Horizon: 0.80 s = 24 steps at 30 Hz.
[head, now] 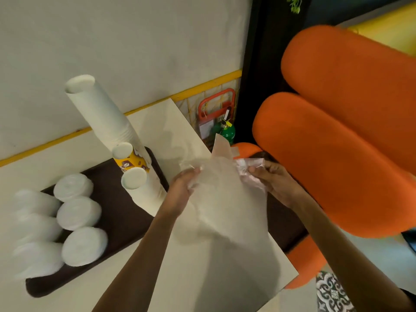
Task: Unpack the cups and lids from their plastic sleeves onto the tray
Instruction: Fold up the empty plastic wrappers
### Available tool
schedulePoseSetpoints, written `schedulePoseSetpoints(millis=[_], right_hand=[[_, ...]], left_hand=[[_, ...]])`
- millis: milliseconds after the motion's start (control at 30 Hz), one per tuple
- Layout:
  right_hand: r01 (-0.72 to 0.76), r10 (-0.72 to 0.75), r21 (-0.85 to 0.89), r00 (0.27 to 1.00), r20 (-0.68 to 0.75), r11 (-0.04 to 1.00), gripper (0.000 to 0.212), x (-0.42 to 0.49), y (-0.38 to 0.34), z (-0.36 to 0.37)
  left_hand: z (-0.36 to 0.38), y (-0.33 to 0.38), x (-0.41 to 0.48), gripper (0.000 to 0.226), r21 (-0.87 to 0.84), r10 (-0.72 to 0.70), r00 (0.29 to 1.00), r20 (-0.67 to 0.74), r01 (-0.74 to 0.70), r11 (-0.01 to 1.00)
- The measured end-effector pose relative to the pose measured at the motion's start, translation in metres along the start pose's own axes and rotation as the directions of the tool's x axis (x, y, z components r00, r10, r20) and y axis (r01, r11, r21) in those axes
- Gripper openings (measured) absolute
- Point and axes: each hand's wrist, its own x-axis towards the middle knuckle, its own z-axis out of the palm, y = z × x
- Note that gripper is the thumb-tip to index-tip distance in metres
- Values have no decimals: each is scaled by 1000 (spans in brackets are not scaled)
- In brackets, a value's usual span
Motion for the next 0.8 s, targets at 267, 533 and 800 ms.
schedulePoseSetpoints(millis=[267, 533, 800], right_hand=[[52, -28, -91, 969, 245, 994, 46, -21, -76, -5], [140, -62, -156, 905, 421, 978, 2, -40, -122, 11], [234, -170, -167, 930, 325, 958, 20, -51, -129, 29]], left_hand=[[1, 72, -30, 72, -47, 102, 960, 262, -93, 995], [6, 105, -59, 52, -119, 255, 910, 326, -228, 966], [-1, 120, -98, 9, -7, 386, 907, 166, -390, 921]])
